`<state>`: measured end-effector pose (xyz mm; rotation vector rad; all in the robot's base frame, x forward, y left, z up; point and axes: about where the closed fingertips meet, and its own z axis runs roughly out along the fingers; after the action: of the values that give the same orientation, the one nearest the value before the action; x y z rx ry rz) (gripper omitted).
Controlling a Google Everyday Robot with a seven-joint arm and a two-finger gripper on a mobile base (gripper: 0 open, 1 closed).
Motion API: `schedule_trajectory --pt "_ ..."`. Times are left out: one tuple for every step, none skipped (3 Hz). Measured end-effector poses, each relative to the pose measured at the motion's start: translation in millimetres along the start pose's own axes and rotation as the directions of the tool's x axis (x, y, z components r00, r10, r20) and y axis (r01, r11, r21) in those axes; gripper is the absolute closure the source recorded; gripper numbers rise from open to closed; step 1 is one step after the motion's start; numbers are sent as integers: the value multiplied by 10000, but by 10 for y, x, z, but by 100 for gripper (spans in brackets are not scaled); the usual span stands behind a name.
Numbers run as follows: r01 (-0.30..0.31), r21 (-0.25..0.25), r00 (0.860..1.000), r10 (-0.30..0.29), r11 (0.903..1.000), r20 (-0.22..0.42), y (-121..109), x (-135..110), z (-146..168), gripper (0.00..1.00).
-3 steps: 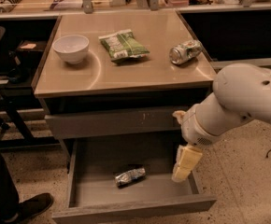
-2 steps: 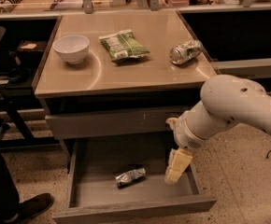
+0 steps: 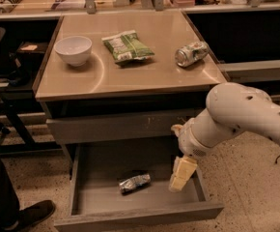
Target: Pick redbull can from middle drawer and place on counter
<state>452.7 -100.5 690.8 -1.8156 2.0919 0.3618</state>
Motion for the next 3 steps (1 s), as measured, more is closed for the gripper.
schedule_trajectory --pt "204 -79 9989 -201 9998 435 -96 -70 406 0" --pt "387 -368 9955 -354 9986 884 -208 -69 818 0" --pt "387 -369 9955 -353 9986 885 -208 -69 819 0"
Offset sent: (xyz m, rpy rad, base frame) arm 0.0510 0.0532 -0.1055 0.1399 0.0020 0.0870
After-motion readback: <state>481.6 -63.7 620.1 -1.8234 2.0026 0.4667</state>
